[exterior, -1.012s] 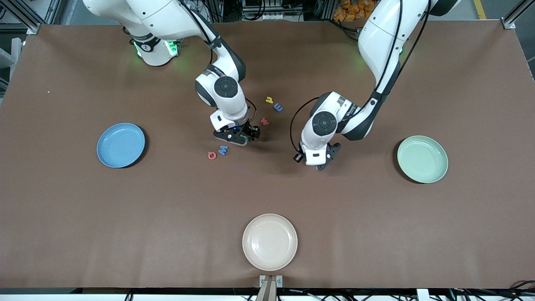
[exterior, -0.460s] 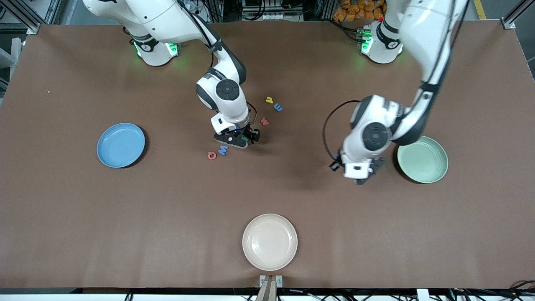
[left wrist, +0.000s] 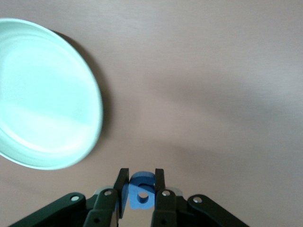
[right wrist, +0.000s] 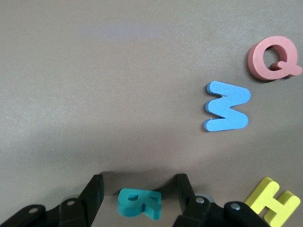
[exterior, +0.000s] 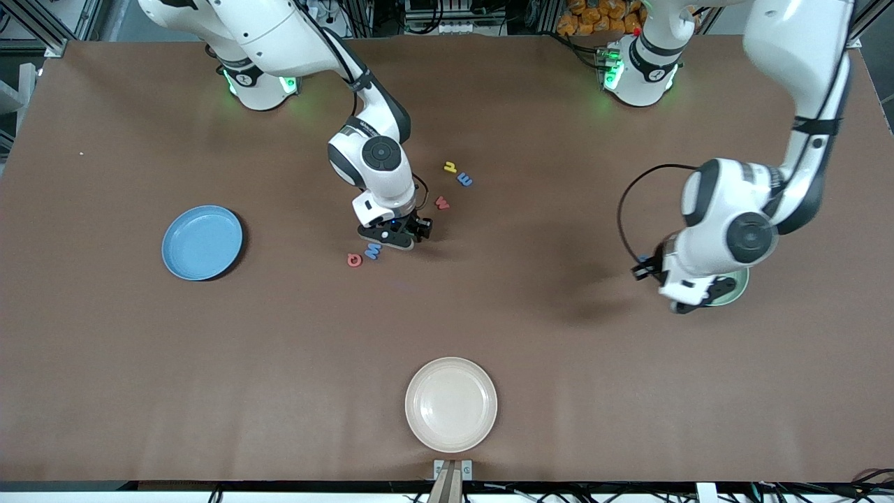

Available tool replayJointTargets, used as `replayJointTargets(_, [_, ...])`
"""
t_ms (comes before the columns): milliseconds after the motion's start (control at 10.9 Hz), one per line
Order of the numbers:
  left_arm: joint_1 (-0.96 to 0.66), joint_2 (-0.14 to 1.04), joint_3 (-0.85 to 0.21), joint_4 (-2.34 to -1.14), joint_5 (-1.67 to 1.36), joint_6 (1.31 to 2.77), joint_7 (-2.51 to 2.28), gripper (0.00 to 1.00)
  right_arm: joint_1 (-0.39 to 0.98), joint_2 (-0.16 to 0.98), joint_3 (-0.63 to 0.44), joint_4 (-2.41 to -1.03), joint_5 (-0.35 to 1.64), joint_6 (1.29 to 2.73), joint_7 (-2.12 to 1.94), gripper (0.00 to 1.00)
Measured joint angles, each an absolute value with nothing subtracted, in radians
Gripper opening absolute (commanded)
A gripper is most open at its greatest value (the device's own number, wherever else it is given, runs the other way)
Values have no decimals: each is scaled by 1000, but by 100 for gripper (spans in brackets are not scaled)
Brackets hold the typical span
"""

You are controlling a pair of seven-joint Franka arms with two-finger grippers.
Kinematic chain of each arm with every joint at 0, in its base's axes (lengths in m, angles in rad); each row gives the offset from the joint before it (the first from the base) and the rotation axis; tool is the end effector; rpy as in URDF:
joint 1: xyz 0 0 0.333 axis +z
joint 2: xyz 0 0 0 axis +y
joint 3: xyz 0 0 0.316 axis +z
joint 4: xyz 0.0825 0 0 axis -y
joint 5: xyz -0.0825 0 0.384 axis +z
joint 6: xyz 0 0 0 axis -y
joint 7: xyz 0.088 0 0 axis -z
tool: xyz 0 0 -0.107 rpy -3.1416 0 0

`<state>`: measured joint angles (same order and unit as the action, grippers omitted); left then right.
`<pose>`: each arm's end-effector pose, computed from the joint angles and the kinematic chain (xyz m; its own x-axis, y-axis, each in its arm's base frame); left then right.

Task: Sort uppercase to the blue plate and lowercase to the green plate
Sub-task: 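Carry the blue 6 onto the green plate and open the left gripper, then lift the teal R with the right gripper while the left gripper returns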

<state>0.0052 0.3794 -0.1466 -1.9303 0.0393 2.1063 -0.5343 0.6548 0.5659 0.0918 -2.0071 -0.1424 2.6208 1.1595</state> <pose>0.5926 -0.0793 0.2780 0.9124 0.3663 -0.1825 0.3577 -0.9305 -0.0790 0.4451 0.4151 0.1751 0.9521 -0.3023 0.0459 -0.3009 -0.9530 -0.0355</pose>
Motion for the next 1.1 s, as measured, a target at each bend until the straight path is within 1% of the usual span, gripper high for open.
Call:
replayJointTargets(368, [177,368,-148,-1998,42,2106,-218,0,655,567,92,-2001,-143,2621,1160,53])
replayJointTargets(460, [231,370,-147,-2004,42,2107,-117,6,655,567,92,-2001,-143,2621,1160,47])
replayJointTargets(644, [287,385,-148,-2004,42,2109,-13,52,654,566,91,-2000,-144,2618,1160,38])
replayJointTargets(736, [287,391,-150,-2004,42,2110,-8,69,654,564,91,-2000,-145,2611,1160,36])
replayJointTargets(828, [285,395,-154,-2003,42,2111,-8,100,654,563,91,-2000,-145,2611,1160,34])
replayJointTargets(920, [282,396,-157,-2002,42,2111,-8,100,654,563,91,-2000,-145,2611,1160,31])
replayJointTargets(1104, [279,395,-160,-1994,42,2111,-11,100,654,563,91,-2000,-145,2611,1160,31])
